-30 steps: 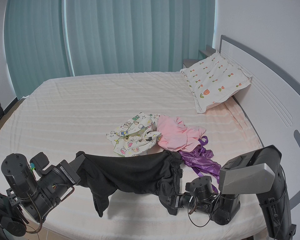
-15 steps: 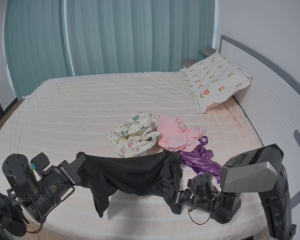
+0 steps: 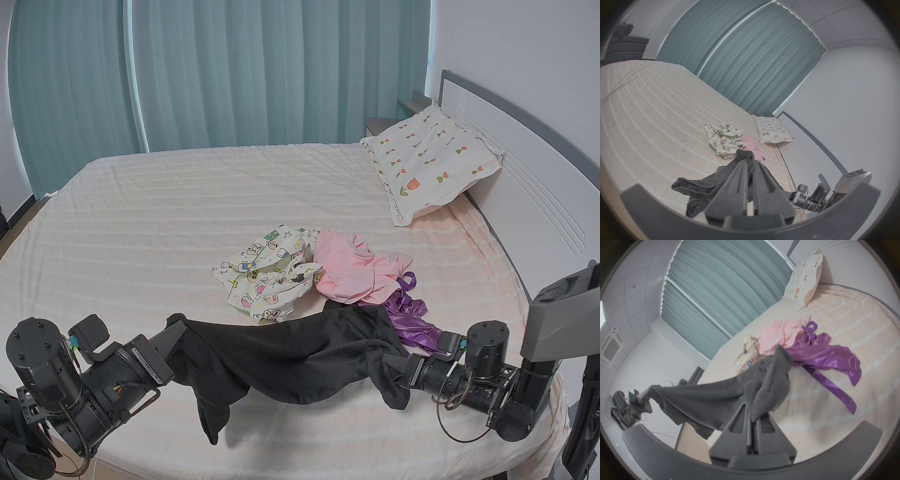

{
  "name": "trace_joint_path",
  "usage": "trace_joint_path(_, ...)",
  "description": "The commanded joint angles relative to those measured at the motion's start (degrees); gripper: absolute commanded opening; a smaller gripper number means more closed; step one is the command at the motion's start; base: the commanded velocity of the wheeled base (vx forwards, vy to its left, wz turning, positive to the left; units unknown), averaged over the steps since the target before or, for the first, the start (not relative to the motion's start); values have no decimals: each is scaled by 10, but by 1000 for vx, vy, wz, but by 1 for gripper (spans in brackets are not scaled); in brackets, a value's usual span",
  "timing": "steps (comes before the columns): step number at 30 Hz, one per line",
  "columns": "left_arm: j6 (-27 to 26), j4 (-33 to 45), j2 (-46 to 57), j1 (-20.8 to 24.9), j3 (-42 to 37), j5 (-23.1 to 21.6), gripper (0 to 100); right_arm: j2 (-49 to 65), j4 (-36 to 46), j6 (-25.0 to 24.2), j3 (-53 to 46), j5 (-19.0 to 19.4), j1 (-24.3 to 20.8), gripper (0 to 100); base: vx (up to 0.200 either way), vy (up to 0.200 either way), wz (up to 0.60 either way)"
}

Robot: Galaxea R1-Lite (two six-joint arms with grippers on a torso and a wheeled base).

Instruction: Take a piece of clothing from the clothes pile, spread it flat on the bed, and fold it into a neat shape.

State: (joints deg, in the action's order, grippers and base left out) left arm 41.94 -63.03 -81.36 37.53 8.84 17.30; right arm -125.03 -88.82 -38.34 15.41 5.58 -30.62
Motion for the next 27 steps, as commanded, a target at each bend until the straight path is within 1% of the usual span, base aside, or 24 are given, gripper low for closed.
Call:
trace_joint_path(1, 1, -3, 4, 23, 0, 3, 0, 128, -9, -24, -39, 14, 16, 0, 0, 0, 0)
trace_joint_path(2, 1, -3, 4, 24, 0, 3, 0, 160, -8, -29, -38, 17, 15, 0, 0, 0, 0)
trace_joint_path(5, 1, -3, 4, 24, 2, 4, 0, 189, -8, -29, -42, 23, 13, 0, 0, 0, 0)
trace_joint_path(10, 7, -3, -1, 23, -1, 4, 0, 180, -8, -32, -65, 22, 14, 0, 0, 0, 0)
trace_joint_path(12, 16, -3, -1, 23, -1, 4, 0, 176, -9, -41, -78, 22, 12, 0, 0, 0, 0)
trace_joint_path(14, 27, -3, -2, 23, -1, 3, 0, 174, -8, -66, -80, 24, 9, 0, 0, 0, 0)
trace_joint_path(15, 27, -3, -1, 23, -1, 3, 0, 173, -8, -68, -79, 23, 9, 0, 0, 0, 0)
trace_joint_path(27, 29, -2, -2, 22, -2, 3, 0, 175, -8, -70, -84, 20, 10, 0, 0, 0, 0)
